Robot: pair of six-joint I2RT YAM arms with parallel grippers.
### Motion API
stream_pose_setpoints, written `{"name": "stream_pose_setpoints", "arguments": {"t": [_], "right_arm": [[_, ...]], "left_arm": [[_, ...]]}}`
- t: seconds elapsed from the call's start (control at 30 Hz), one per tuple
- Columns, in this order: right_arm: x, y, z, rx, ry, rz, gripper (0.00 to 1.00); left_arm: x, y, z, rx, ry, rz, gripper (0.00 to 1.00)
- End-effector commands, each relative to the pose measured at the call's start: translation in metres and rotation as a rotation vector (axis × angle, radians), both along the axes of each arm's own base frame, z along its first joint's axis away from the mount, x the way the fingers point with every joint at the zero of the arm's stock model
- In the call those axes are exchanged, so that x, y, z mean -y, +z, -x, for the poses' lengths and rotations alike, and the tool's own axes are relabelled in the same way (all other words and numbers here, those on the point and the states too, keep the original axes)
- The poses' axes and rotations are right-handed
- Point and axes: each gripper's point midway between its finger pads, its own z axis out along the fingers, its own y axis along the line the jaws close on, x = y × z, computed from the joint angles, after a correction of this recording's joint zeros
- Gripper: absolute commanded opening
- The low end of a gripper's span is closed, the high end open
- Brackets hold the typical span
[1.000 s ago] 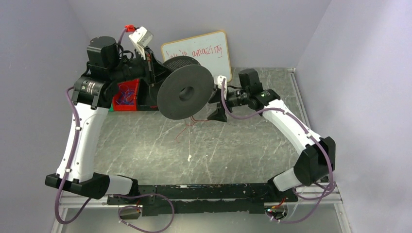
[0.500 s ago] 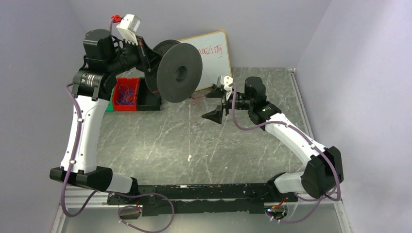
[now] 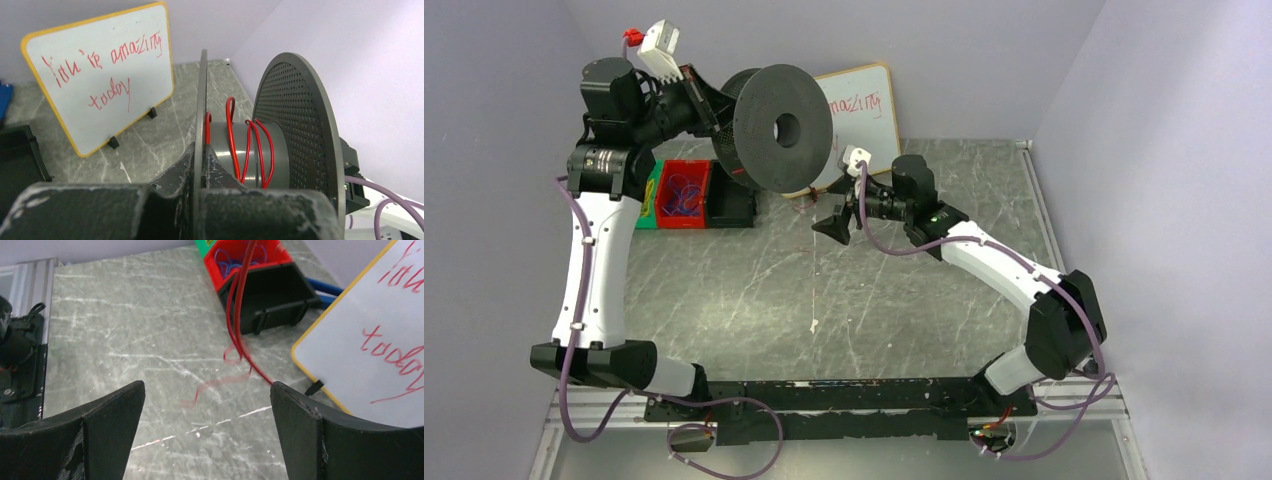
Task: Wrap the cables
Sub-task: Wrap the cable around the cable reel.
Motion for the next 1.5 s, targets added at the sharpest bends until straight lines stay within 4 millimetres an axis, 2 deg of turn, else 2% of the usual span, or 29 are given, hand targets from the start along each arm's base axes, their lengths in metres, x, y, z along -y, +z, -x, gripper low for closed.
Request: {"name": "stream_pose_setpoints", "arguments": {"t": [0.0,0.3,0.47,0.6,0.77,0.93,1.1,1.17,1.3,1.4,1.47], "right_arm": [[-0.001,0.038,-0.022,0.082,-0.055,-0.059,0.99],[-0.009,0.042,-0.02,0.057,-0.006,-0.095,0.99],[-0.016,0.051,-0.032,0.043,-0.004,-0.103,0.99],[-0.024,0.039,-0.043,0.03,0.011,-0.07,0.98],[-0.027,0.019,-0.043,0.002,0.056,-0.055,0.79],[-0.023,0.014,-0.025,-0.027,0.131,-0.095,0.65],[-0.024,0.014,-0.011,-0.06,0.191,-0.127,0.4],[-0.025,0.017,-0.007,-0.065,0.223,-0.145,0.36],[-0.025,0.024,0.005,-0.099,0.273,-0.189,0.35],[-0.025,0.03,0.013,-0.111,0.319,-0.199,0.16],[-0.023,0.032,0.015,-0.119,0.331,-0.2,0.09]], "left_arm": [[-0.001,0.03,0.008,0.063,-0.017,0.092,0.03],[-0.003,0.027,0.009,0.039,-0.043,0.142,0.02],[-0.001,0.026,0.015,0.034,-0.084,0.156,0.03],[0.0,0.029,0.021,0.039,-0.096,0.161,0.02],[-0.001,0.04,0.028,0.054,-0.108,0.177,0.02],[0.0,0.051,0.032,0.074,-0.117,0.191,0.02],[-0.007,0.056,0.03,0.076,-0.104,0.212,0.02],[-0.008,0.057,0.031,0.077,-0.102,0.215,0.03],[-0.01,0.059,0.032,0.08,-0.1,0.216,0.02],[-0.01,0.059,0.032,0.076,-0.1,0.22,0.02],[-0.01,0.059,0.031,0.076,-0.097,0.22,0.02]]}}
